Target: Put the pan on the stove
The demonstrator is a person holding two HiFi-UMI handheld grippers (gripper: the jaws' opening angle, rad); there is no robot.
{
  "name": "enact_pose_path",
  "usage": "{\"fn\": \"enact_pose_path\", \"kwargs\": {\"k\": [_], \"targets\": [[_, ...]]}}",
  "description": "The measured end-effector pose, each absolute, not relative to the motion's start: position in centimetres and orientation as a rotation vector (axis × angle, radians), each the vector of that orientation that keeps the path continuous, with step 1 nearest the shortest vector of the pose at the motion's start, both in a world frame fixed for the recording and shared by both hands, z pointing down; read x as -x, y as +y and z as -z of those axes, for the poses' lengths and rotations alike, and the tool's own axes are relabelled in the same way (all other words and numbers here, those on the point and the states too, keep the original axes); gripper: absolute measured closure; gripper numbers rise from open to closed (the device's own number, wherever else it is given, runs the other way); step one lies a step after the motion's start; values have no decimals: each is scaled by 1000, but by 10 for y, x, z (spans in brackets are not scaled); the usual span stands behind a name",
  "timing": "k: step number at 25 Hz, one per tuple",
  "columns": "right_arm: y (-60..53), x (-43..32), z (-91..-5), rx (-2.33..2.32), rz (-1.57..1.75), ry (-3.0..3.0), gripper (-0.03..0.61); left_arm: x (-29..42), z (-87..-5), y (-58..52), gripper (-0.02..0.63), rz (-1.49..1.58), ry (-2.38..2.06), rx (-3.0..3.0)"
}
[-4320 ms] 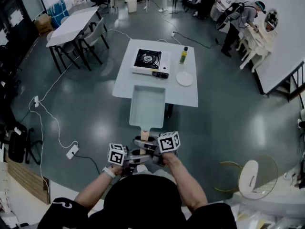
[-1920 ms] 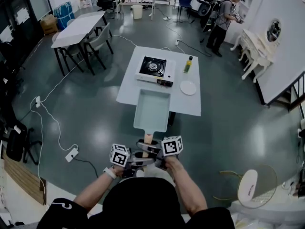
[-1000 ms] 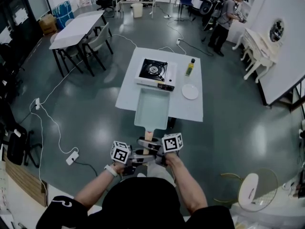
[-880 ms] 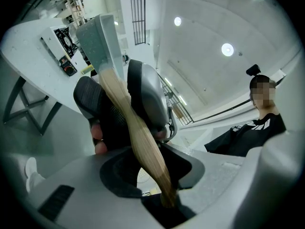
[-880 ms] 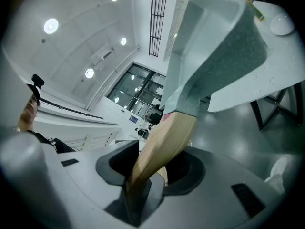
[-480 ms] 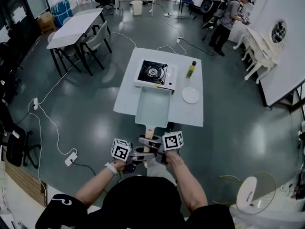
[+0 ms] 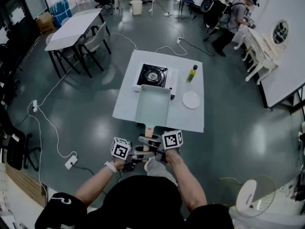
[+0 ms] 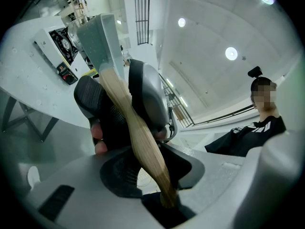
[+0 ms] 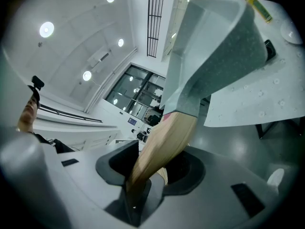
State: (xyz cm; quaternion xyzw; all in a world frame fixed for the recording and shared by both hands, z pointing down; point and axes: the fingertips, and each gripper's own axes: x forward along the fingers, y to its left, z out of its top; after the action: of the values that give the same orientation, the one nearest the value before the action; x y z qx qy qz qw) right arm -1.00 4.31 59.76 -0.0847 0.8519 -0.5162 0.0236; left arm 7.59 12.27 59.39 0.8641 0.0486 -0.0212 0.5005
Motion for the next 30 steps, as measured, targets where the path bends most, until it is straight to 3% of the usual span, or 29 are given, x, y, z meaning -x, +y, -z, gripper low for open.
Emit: {"fn": "enact_pose_path", "kwargs": {"k": [30], "targets": [[-95,-22,-596,231,1623,2623,426,-110,-594,-17,497,44,109,-2080]]}}
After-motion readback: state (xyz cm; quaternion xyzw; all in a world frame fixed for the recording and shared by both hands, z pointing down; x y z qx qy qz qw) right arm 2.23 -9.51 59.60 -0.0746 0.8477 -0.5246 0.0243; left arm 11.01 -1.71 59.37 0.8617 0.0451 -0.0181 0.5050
